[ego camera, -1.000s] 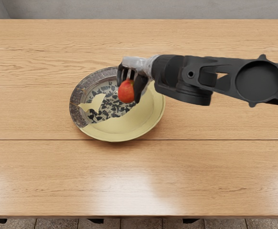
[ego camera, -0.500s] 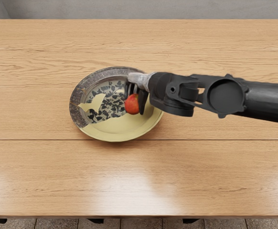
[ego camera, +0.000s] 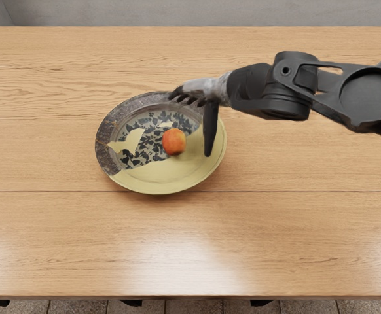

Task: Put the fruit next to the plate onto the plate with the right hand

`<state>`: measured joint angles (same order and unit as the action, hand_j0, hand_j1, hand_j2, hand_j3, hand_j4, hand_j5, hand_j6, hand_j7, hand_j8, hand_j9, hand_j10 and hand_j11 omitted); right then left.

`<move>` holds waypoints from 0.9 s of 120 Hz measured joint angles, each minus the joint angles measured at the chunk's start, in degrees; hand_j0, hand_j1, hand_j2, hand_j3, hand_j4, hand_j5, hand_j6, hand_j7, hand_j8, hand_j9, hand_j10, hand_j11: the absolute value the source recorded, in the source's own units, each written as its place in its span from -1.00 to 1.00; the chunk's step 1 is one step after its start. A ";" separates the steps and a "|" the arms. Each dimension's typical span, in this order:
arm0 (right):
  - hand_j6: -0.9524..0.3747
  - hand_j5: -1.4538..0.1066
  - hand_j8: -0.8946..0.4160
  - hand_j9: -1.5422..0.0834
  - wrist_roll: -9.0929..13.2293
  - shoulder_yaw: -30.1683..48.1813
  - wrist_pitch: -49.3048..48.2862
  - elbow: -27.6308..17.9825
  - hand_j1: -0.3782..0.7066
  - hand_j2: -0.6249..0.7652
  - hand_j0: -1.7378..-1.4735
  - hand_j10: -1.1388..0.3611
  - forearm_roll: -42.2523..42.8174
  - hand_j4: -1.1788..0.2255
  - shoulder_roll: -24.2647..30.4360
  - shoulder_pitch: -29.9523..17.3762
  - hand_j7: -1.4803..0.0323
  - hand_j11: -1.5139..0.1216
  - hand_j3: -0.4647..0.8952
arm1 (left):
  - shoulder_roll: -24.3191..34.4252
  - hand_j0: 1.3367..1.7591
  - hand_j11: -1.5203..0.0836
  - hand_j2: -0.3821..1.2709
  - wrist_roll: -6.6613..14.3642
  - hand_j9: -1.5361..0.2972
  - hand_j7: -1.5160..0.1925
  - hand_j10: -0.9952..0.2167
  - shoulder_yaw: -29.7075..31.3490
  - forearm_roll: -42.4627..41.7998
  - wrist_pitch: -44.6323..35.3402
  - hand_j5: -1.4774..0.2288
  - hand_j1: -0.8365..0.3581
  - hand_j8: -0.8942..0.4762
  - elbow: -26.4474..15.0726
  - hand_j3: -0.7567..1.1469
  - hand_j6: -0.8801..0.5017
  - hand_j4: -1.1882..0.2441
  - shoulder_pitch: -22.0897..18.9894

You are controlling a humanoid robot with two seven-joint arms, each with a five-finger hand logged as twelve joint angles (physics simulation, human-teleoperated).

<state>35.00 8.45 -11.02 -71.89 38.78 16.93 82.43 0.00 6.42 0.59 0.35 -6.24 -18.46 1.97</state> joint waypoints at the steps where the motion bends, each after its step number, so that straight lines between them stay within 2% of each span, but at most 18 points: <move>1: 0.34 0.70 0.27 0.75 0.00 0.15 -0.52 -0.20 -0.79 -0.05 -0.40 0.40 -0.15 0.56 0.40 -0.03 0.80 0.70 -0.32 | 0.00 0.52 0.90 -0.54 0.00 0.68 0.77 0.64 0.00 0.00 0.00 0.73 0.98 0.31 0.00 -0.20 0.27 0.66 0.02; 18: 0.37 0.76 0.30 0.80 -0.08 3.33 -11.98 -2.58 -0.84 -0.08 -0.40 0.44 -3.49 0.60 7.53 -2.07 0.86 0.76 -0.32 | 0.00 0.52 0.90 -0.54 0.00 0.68 0.77 0.64 -0.02 0.00 0.00 0.73 0.98 0.31 0.00 -0.20 0.27 0.66 -0.01; 30: 0.38 0.78 0.31 0.82 -1.86 4.67 -19.22 -3.32 -0.86 -0.09 -0.40 0.46 -5.66 0.62 12.18 -4.02 0.88 0.78 -0.32 | 0.00 0.52 0.90 -0.54 0.00 0.68 0.77 0.64 0.00 0.00 0.00 0.73 0.98 0.31 0.00 -0.20 0.27 0.66 -0.03; 53: 0.39 0.81 0.32 0.84 -11.25 6.84 -23.23 -3.78 -0.88 -0.10 -0.40 0.47 -8.61 0.63 22.03 -6.31 0.90 0.80 -0.32 | 0.00 0.52 0.90 -0.54 0.00 0.68 0.77 0.64 -0.02 -0.01 0.00 0.73 0.98 0.31 0.00 -0.20 0.27 0.66 0.02; 64: 0.39 0.81 0.32 0.85 -13.83 7.28 -23.68 -3.65 -0.88 -0.10 -0.40 0.48 -10.52 0.63 26.53 -6.80 0.90 0.80 -0.32 | 0.00 0.52 0.90 -0.54 0.00 0.68 0.77 0.64 -0.02 0.00 0.00 0.73 0.98 0.31 0.00 -0.21 0.27 0.66 -0.02; 83: 0.39 0.82 0.32 0.85 -15.26 6.41 -23.93 -3.52 -0.89 -0.11 -0.40 0.48 -11.83 0.64 31.69 -7.30 0.91 0.81 -0.32 | 0.00 0.52 0.90 -0.54 0.00 0.68 0.77 0.64 -0.02 0.00 0.00 0.73 0.98 0.31 0.00 -0.21 0.27 0.66 -0.03; 108: 0.39 0.82 0.32 0.85 -15.55 5.34 -23.99 -3.29 -0.89 -0.11 -0.40 0.48 -12.09 0.64 33.36 -8.41 0.91 0.81 -0.32 | 0.00 0.52 0.90 -0.54 0.00 0.68 0.77 0.64 -0.05 -0.04 0.00 0.73 0.98 0.31 0.00 -0.21 0.27 0.66 0.17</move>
<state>19.45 13.80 -35.01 -75.17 26.68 50.29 74.02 0.00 6.41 0.54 0.31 -6.24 -18.46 2.13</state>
